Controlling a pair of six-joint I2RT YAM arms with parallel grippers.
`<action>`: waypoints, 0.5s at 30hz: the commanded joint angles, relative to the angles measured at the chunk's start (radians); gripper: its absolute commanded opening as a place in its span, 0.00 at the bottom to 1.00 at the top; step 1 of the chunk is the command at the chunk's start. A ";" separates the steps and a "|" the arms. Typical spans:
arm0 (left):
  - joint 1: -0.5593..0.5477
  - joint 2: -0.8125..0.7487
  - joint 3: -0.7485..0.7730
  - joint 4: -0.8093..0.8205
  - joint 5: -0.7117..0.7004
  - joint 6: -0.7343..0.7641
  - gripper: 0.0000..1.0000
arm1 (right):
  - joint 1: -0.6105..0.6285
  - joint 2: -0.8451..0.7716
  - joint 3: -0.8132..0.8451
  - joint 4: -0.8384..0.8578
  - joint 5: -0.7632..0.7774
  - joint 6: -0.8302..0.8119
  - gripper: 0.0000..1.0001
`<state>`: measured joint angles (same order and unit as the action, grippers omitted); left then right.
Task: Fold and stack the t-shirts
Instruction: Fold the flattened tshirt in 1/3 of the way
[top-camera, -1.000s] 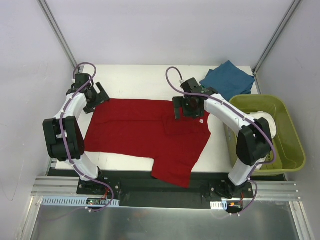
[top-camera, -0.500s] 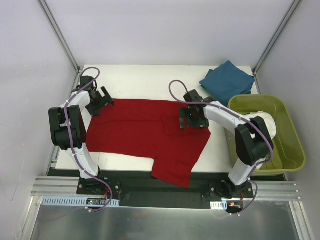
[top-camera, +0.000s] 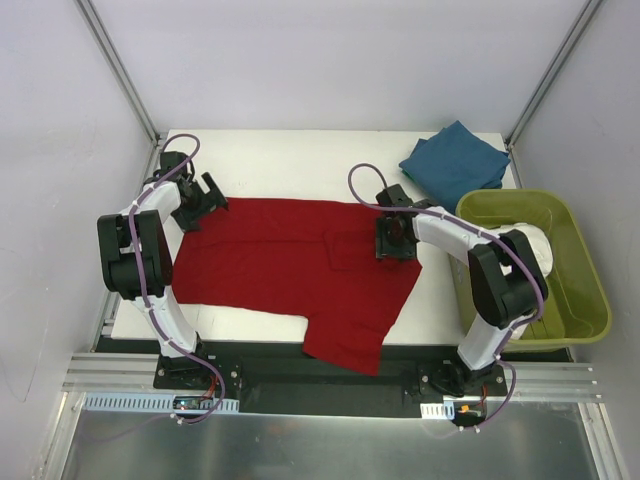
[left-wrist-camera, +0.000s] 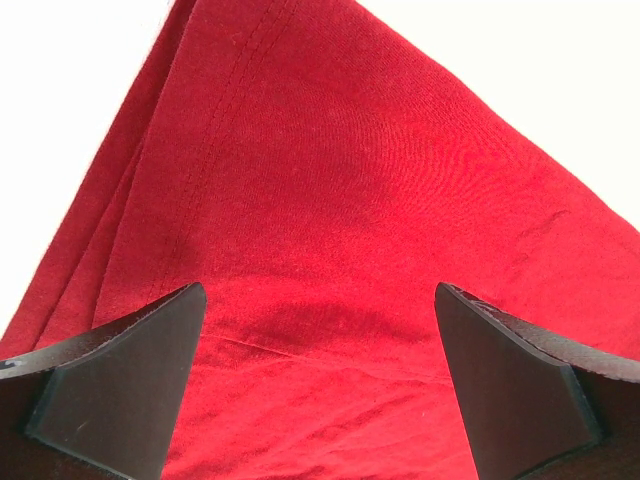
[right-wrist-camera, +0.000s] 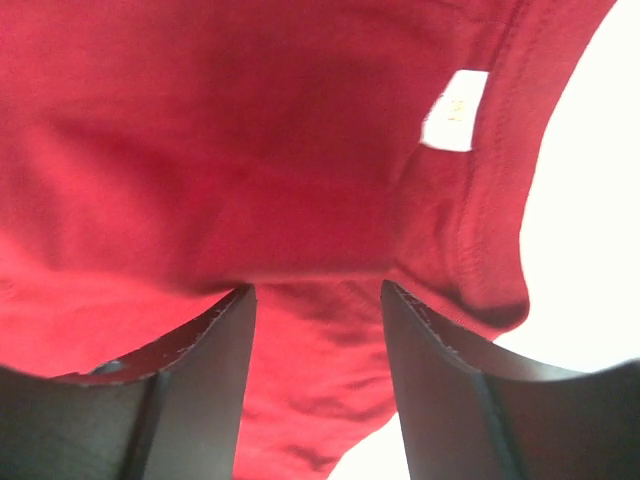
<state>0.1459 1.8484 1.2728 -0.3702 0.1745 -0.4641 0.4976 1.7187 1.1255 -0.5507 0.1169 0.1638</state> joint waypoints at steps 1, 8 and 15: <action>0.011 -0.020 0.028 0.005 -0.018 -0.007 0.99 | -0.007 0.022 0.037 -0.008 0.064 -0.003 0.54; 0.011 -0.025 0.028 0.002 -0.024 -0.004 0.99 | -0.010 0.053 0.053 -0.002 0.047 -0.014 0.48; 0.011 -0.028 0.031 -0.006 -0.041 0.004 0.99 | -0.008 0.093 0.066 0.012 0.026 -0.021 0.34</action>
<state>0.1459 1.8484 1.2728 -0.3706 0.1677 -0.4637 0.4911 1.7954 1.1561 -0.5446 0.1493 0.1482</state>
